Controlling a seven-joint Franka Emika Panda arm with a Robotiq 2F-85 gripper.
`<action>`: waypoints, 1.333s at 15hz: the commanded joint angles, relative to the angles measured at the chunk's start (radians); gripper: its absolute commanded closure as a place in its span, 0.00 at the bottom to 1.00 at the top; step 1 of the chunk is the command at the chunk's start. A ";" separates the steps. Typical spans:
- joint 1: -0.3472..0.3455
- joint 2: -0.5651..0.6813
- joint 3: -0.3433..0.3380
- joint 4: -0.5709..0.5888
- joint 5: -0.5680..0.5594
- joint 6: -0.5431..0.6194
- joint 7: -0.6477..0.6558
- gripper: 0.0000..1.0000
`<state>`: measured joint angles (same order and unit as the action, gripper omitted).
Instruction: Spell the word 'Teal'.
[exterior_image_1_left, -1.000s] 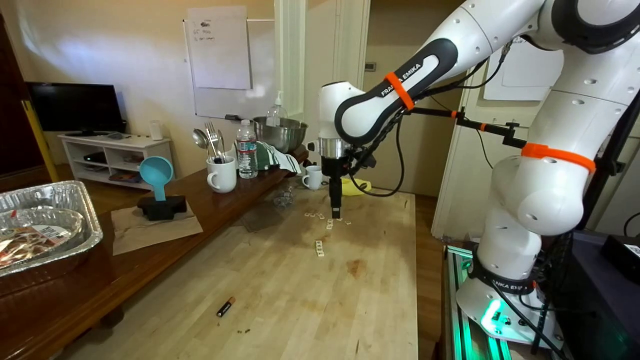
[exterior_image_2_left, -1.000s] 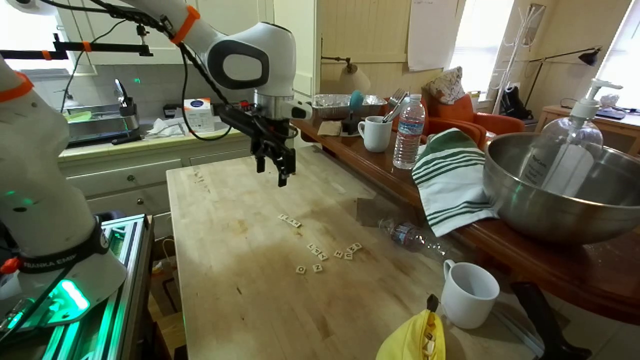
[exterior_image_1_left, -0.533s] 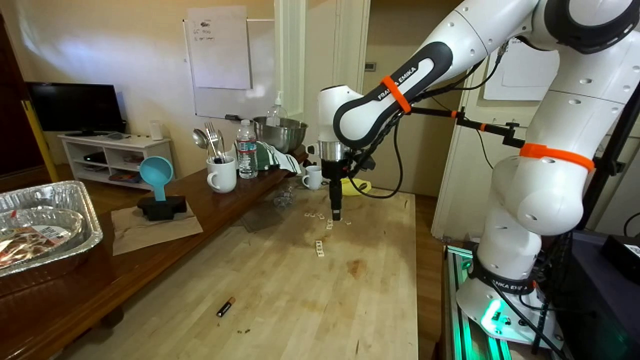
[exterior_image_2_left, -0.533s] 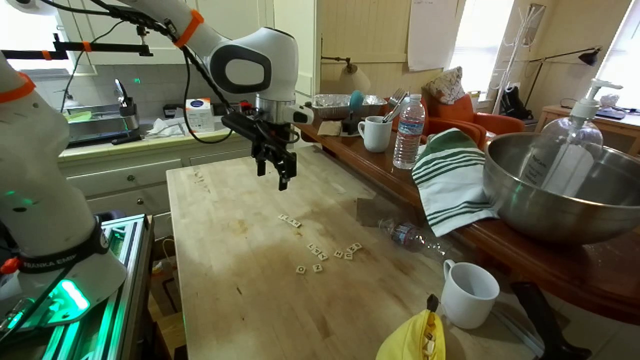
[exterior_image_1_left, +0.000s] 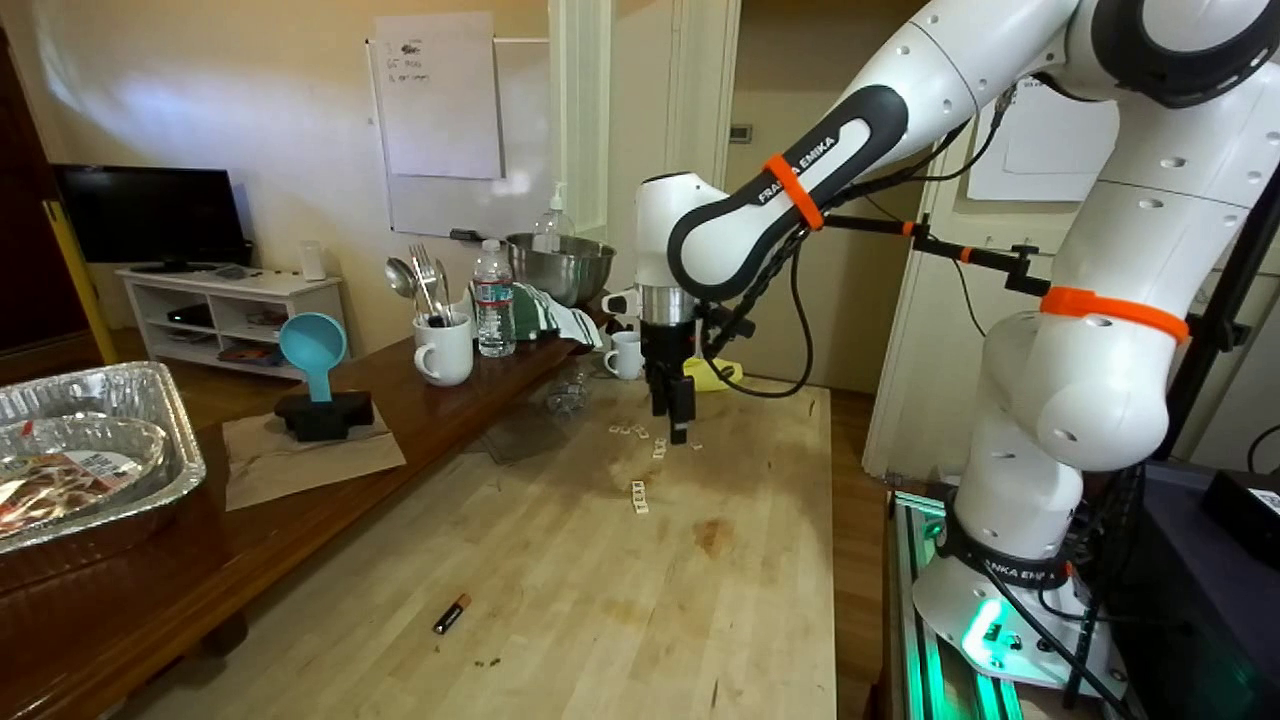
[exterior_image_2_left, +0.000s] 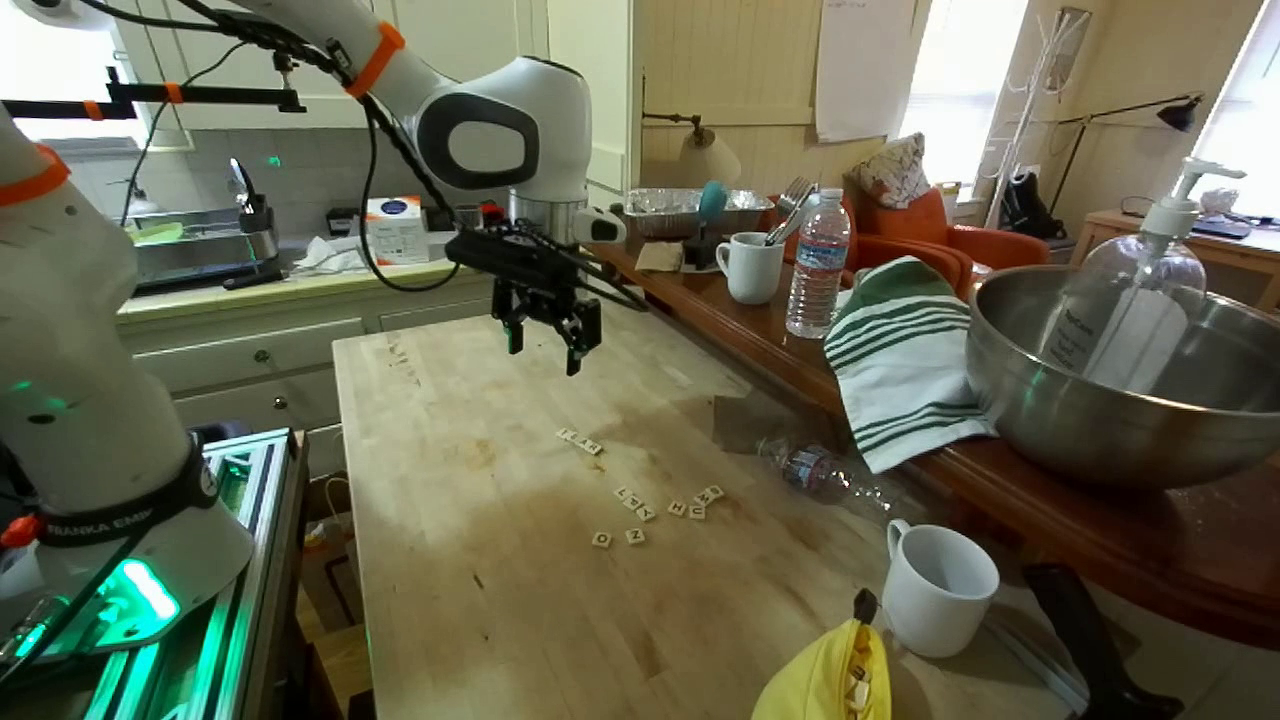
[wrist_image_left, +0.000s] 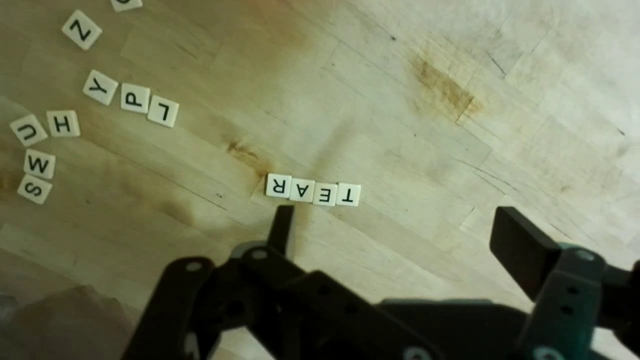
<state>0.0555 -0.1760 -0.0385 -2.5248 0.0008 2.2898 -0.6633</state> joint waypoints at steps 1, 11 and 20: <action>0.009 0.015 -0.020 -0.035 0.028 0.103 -0.170 0.00; -0.006 0.125 -0.018 -0.074 0.099 0.304 -0.276 0.34; -0.035 0.243 0.008 -0.062 0.076 0.460 -0.099 0.99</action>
<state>0.0400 0.0247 -0.0501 -2.5945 0.0870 2.7042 -0.8342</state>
